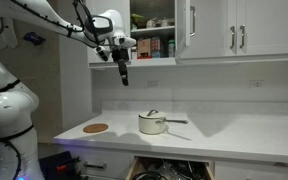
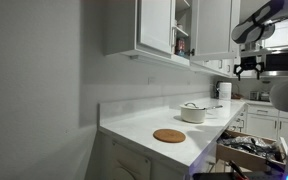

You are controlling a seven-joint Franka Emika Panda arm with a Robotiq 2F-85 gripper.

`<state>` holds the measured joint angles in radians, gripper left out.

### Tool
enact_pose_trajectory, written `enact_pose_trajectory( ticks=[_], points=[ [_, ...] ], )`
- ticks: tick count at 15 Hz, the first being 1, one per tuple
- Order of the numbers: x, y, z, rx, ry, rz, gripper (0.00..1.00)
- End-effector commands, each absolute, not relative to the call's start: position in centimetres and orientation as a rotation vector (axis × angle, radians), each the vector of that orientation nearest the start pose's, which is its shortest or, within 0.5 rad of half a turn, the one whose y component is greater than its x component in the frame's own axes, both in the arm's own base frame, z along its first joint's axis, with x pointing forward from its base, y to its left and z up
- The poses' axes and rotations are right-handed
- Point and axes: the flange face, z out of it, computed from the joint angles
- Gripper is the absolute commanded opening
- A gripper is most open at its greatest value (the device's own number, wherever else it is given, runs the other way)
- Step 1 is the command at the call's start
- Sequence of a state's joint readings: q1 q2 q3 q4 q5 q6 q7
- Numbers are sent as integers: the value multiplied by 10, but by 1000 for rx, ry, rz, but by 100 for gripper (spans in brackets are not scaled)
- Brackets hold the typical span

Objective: Close the right door of the first upper cabinet

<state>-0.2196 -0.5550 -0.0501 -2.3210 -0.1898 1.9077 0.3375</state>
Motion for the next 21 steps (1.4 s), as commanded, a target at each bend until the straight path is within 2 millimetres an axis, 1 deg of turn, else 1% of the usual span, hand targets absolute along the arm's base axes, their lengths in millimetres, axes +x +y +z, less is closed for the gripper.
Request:
enact_pose_trajectory(
  ticks=[1,3,6,9,12,16,19,21],
  points=[
    [352,-136,574,-3155,984,-350,100],
    [345,-148,591,-3160,977,-417,100],
    [343,-166,611,-3164,940,-515,100],
    [343,-191,630,-3175,919,-592,100],
    [344,-225,649,-3177,890,-673,100],
    [355,-270,668,-3193,836,-768,100],
    [370,-301,683,-3229,729,-848,100],
    [385,-318,691,-3252,653,-899,100]
  ],
)
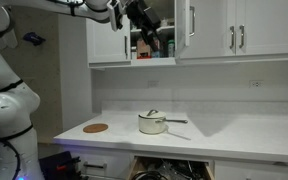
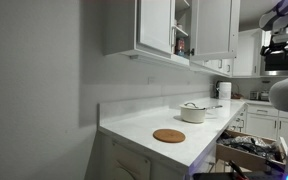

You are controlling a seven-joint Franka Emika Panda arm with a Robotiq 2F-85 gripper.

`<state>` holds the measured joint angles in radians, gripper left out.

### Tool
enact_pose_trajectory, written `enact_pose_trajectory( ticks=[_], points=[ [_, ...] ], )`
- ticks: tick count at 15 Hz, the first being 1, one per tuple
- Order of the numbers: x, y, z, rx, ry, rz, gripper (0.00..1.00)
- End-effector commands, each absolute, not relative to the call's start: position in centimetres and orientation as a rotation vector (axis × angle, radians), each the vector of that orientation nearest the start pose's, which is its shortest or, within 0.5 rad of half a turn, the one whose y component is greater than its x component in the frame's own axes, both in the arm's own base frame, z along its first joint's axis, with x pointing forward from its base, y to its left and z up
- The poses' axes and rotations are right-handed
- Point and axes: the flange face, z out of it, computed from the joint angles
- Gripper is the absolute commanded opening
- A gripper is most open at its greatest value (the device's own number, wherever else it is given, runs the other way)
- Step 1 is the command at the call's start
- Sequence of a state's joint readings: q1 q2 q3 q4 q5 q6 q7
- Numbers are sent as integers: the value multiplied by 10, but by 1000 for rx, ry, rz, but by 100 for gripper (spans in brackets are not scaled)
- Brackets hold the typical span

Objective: Close the right door of the first upper cabinet

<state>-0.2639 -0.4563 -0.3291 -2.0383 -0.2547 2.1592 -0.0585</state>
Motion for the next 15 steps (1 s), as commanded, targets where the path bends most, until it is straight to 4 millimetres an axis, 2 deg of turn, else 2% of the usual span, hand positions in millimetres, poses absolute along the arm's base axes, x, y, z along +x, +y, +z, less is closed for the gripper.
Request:
enact_pose_trajectory(
  ticks=[1,8,15],
  points=[
    [393,-325,694,-3261,629,-921,100],
    [452,-362,726,-3280,460,-1116,100],
    [509,-375,744,-3285,301,-1263,100]
  ],
)
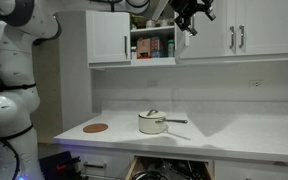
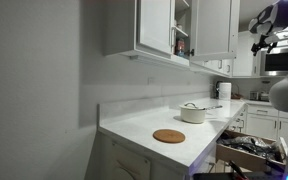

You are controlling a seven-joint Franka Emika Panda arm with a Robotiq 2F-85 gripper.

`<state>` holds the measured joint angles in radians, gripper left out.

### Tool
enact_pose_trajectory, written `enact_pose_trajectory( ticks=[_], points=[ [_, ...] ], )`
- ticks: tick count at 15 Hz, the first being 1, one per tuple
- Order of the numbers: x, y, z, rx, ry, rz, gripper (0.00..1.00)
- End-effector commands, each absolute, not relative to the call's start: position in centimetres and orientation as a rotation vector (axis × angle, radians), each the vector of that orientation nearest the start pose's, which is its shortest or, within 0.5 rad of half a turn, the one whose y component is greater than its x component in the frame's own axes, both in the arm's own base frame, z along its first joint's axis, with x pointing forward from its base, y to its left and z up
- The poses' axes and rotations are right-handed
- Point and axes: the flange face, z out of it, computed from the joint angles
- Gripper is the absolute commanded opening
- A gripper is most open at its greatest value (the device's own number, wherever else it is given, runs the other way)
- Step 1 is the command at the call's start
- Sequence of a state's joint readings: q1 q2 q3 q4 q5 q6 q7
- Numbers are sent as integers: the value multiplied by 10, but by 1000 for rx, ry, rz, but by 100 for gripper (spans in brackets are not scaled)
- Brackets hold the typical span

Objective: Close the right door of the first upper cabinet

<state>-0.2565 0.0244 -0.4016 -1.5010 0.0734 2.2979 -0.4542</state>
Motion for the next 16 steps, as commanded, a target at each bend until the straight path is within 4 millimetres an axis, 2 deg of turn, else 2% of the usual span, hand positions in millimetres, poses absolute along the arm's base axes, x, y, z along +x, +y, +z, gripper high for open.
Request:
enact_pose_trajectory(
  ticks=[1,7,16],
  points=[
    [516,-376,746,-3296,278,-1275,100],
    [551,-375,757,-3274,163,-1390,100],
    [585,-373,770,-3240,166,-1673,100]
  ],
)
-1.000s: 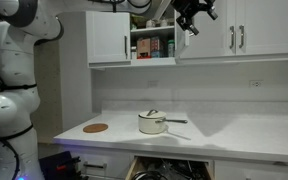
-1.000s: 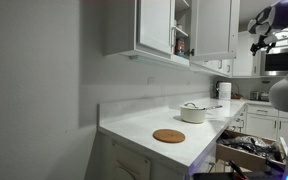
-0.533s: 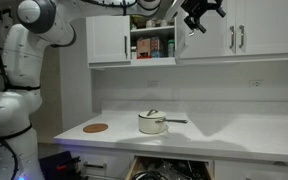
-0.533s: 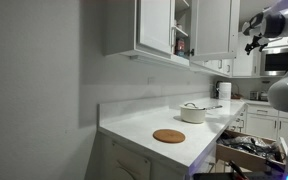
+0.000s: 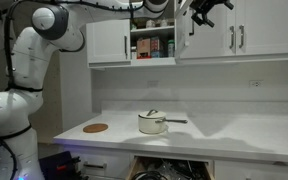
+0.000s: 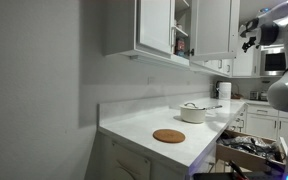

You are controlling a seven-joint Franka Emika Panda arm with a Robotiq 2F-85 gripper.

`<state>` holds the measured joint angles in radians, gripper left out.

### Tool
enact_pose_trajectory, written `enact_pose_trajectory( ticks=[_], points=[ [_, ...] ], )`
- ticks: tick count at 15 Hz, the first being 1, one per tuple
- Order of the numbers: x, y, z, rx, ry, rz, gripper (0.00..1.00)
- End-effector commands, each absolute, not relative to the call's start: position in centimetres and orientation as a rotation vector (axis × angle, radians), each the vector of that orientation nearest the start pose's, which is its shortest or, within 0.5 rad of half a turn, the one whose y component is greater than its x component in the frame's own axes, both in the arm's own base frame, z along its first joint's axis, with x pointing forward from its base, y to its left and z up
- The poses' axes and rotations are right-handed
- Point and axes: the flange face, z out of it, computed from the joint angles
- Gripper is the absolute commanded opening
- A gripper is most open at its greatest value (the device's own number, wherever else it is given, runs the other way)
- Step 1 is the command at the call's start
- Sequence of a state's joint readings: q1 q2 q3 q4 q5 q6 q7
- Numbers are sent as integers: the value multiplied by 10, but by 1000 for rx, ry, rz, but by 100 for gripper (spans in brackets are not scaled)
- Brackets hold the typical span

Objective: Close the right door of the first upper cabinet

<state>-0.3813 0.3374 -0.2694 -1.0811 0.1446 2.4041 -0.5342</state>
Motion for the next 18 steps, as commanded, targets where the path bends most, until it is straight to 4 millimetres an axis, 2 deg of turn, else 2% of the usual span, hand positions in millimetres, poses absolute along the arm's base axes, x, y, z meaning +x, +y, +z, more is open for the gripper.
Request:
enact_pose_trajectory(
  ticks=[1,5,7,12,16,17,18],
  points=[
    [588,-373,770,-3227,164,-1702,100],
    [603,-363,765,-3211,128,-1752,100],
    [610,-358,764,-3200,107,-1776,72],
    [620,-338,774,-3155,58,-1843,34],
    [626,-323,781,-3111,15,-1891,5],
    [627,-321,782,-3103,13,-1896,0],
    [628,-319,782,-3098,9,-1897,0]
  ],
)
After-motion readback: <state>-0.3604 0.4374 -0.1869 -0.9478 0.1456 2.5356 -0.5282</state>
